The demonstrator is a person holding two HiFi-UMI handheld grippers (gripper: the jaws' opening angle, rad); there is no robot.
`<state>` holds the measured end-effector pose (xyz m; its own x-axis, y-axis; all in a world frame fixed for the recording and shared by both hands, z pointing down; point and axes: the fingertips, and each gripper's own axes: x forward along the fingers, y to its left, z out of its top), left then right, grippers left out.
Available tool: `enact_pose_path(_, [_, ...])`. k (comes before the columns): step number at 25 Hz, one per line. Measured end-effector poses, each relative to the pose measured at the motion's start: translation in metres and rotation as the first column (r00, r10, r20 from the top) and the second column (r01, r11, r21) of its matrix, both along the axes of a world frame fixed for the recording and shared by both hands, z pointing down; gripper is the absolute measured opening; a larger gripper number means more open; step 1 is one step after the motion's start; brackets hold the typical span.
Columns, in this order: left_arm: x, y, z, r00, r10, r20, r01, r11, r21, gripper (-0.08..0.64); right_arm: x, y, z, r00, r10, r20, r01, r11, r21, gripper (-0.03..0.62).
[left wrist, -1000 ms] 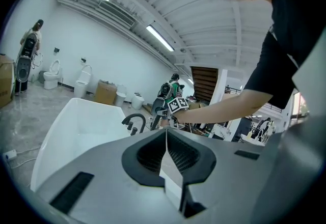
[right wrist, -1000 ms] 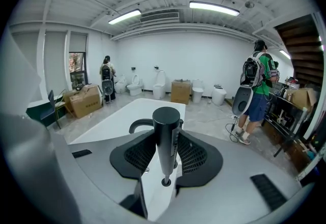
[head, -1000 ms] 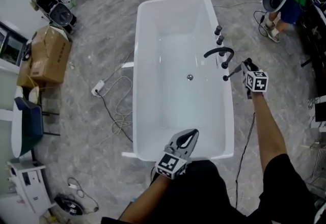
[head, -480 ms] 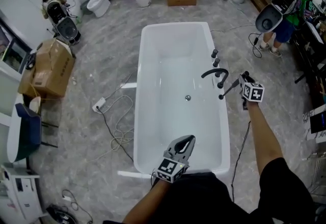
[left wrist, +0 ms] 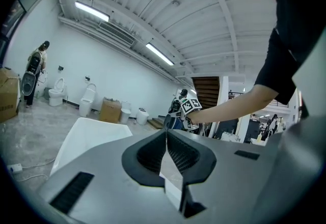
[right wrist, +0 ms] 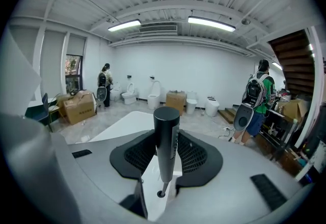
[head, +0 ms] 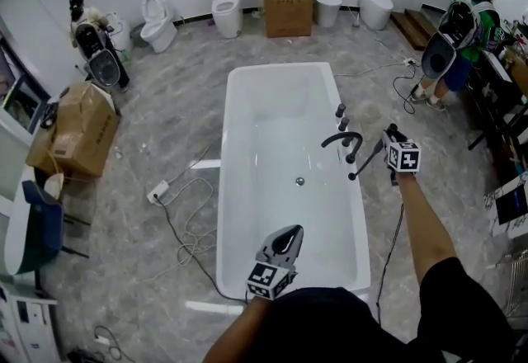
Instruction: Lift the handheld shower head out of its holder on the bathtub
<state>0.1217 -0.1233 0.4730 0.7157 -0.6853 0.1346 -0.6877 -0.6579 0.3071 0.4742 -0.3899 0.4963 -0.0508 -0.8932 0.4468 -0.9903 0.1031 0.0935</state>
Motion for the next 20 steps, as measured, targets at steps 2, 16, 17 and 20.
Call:
enact_pose_path(2, [-0.009,0.001,0.003,1.0,-0.012,0.001,0.012,1.0,0.003,0.009,-0.004,0.001,-0.008,1.0,-0.001,0.0,0.001,1.0,0.011,0.123])
enact_pose_path(16, [-0.023,0.001,0.001,0.999,-0.05,-0.004,0.05,0.999,0.011,0.009,-0.018,0.004,-0.019,0.998,0.02,0.058,-0.022,0.999,0.038,0.123])
enact_pose_path(17, [-0.024,0.001,0.001,0.999,-0.049,-0.002,0.049,0.999,0.009,0.009,-0.018,0.004,-0.019,0.997,0.027,0.066,-0.03,0.999,0.042,0.123])
enact_pose_path(20, [-0.021,0.006,0.001,0.999,-0.042,0.003,0.041,0.999,0.01,0.009,-0.017,0.005,-0.019,0.996,0.038,0.076,-0.042,0.998,0.053,0.123])
